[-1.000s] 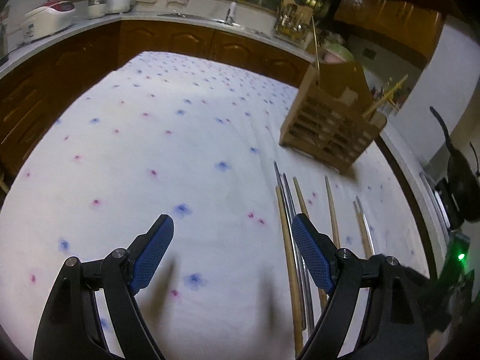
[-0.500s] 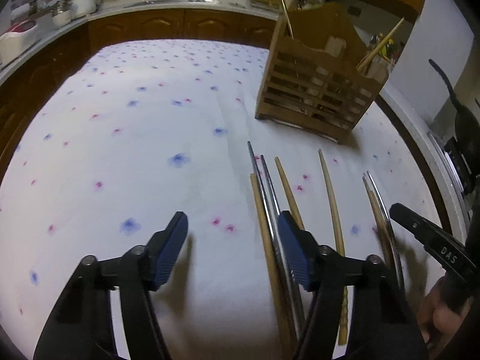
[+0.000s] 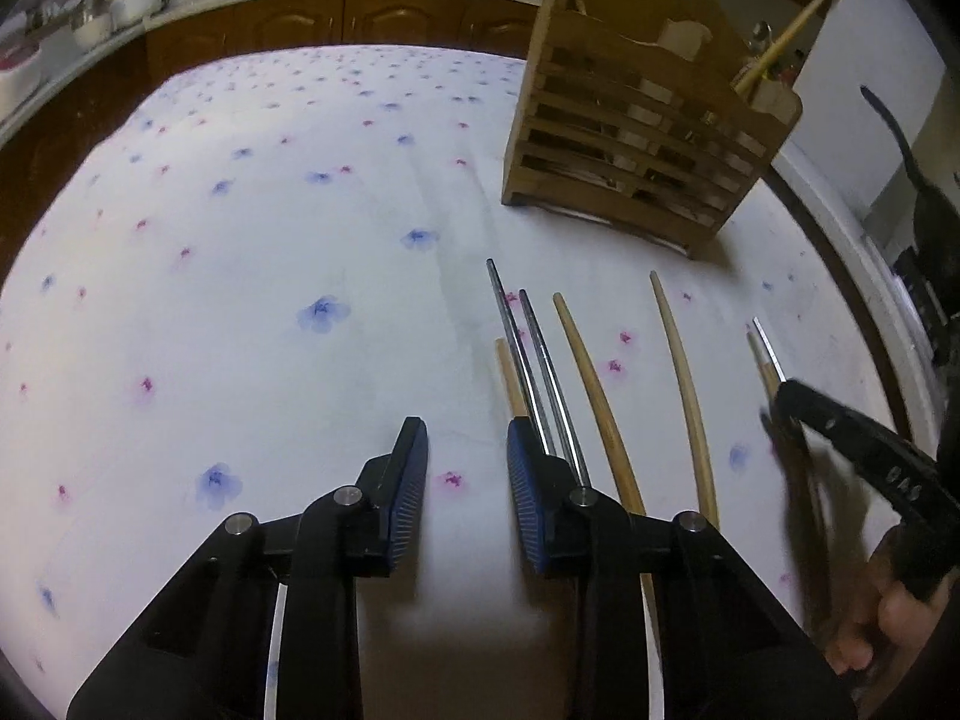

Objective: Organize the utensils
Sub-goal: 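Grasp a metal chopstick with the left tool while the right tool grasps a wooden chopstick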

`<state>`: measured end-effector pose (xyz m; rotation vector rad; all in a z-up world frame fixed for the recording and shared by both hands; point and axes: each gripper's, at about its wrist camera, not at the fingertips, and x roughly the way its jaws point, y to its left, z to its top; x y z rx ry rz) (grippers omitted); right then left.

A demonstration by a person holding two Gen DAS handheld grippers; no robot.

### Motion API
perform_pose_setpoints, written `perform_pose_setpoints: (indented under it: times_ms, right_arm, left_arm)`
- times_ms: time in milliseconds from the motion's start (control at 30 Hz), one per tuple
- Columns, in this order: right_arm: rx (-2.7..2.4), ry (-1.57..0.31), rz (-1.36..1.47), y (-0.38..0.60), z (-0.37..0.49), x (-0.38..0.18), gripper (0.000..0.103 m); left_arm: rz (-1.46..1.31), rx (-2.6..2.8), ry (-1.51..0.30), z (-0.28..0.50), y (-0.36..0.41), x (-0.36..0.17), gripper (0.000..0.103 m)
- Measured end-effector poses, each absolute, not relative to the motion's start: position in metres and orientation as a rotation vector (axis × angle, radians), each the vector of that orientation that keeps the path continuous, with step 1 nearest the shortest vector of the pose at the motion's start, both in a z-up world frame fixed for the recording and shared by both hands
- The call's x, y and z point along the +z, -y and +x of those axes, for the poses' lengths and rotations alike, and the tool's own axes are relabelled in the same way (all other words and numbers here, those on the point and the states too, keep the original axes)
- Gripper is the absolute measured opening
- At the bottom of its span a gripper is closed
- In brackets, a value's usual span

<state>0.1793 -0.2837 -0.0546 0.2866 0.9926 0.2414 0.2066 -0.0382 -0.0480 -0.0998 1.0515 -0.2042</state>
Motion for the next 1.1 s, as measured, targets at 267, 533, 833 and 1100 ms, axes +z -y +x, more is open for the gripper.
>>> perform_pose_setpoints:
  times_ms: [267, 533, 833, 1100]
  right_arm:
    - [0.223, -0.984, 0.222, 0.284, 0.191, -0.045, 0.013]
    - [0.226, -1.015, 0.223, 0.284, 0.196, -0.061, 0.012]
    - [0.226, -1.024, 0.173, 0.277, 0.215, -0.06, 0.012]
    - [0.242, -1.017, 0.199, 0.281, 0.216, -0.062, 0.012]
  left_arm:
    - [-0.117, -0.231, -1.075, 0.217, 0.051, -0.048, 0.028]
    - [-0.032, -0.237, -1.058, 0.217, 0.059, -0.049, 0.028]
    - [-0.064, -0.255, -1.073, 0.22, 0.053, -0.049, 0.027]
    - [-0.094, -0.224, -1.071, 0.238, 0.05, -0.047, 0.027]
